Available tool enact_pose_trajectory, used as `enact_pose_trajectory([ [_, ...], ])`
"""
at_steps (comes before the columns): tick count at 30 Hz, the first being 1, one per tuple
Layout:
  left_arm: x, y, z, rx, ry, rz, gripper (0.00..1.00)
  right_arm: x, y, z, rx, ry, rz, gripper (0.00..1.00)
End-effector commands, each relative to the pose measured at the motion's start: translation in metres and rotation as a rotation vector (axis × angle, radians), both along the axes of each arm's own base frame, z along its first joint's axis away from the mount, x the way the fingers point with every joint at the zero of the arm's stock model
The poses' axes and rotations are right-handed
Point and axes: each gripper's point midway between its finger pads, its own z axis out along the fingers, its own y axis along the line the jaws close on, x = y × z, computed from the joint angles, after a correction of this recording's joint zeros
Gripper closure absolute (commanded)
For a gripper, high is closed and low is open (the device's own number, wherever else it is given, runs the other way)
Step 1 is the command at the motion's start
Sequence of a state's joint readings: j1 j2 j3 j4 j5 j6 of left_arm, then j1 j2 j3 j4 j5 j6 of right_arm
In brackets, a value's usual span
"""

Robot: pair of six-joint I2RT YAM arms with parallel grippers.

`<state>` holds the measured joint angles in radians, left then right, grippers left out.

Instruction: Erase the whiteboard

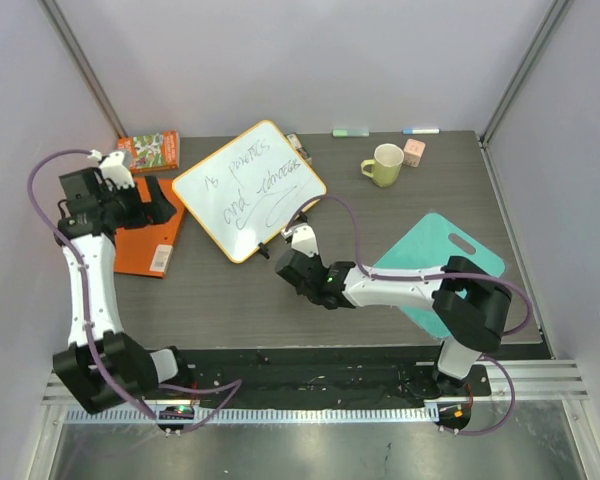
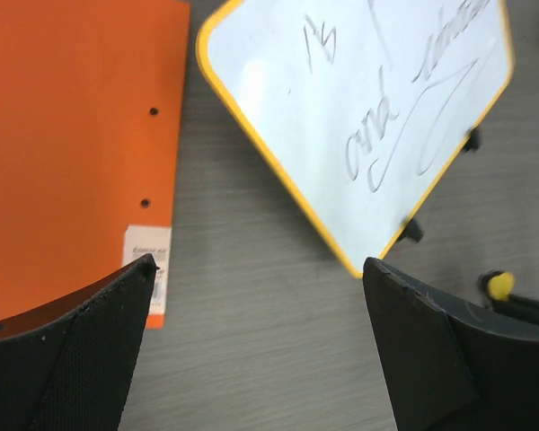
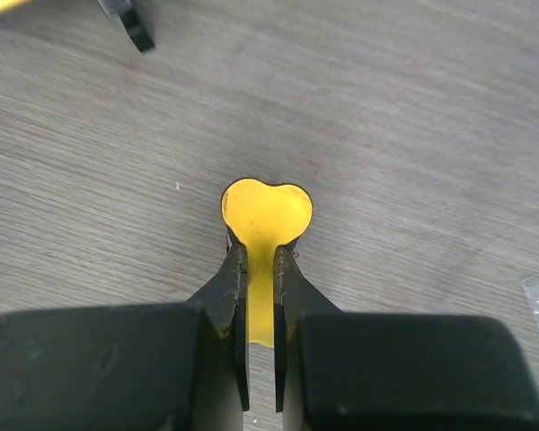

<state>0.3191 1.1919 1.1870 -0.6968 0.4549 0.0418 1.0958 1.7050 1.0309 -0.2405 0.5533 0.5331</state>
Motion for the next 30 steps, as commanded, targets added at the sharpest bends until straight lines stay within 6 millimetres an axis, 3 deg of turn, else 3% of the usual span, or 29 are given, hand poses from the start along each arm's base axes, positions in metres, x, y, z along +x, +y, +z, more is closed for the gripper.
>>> enact_pose_trajectory([
  [1, 0.034, -0.012, 0.028, -0.319, -0.085, -0.117, 0.05, 0.018, 0.008, 0.051, 0.087, -0.122, -0.025, 0.99],
  [8, 0.086, -0.001, 0.006, -0.510, -0.079, -0.130, 0.14, 0.045, 0.023, 0.081, 0.165, -0.167, -0.030, 0.99],
  [17, 0.140, 0.011, -0.027, -0.521, -0.042, -0.145, 0.19, 0.083, 0.029, 0.108, 0.275, -0.191, -0.029, 0.99],
  [22, 0.157, 0.003, -0.050, -0.477, -0.013, -0.156, 0.19, 0.098, 0.022, 0.107, 0.262, -0.212, -0.047, 0.99],
  [28, 0.165, -0.012, -0.077, -0.460, 0.032, -0.186, 0.20, 0.111, 0.029, 0.107, 0.292, -0.207, -0.024, 0.99],
  [30, 0.165, -0.013, -0.082, -0.466, 0.039, -0.191, 0.24, 0.115, 0.032, 0.107, 0.288, -0.208, -0.006, 0.99],
])
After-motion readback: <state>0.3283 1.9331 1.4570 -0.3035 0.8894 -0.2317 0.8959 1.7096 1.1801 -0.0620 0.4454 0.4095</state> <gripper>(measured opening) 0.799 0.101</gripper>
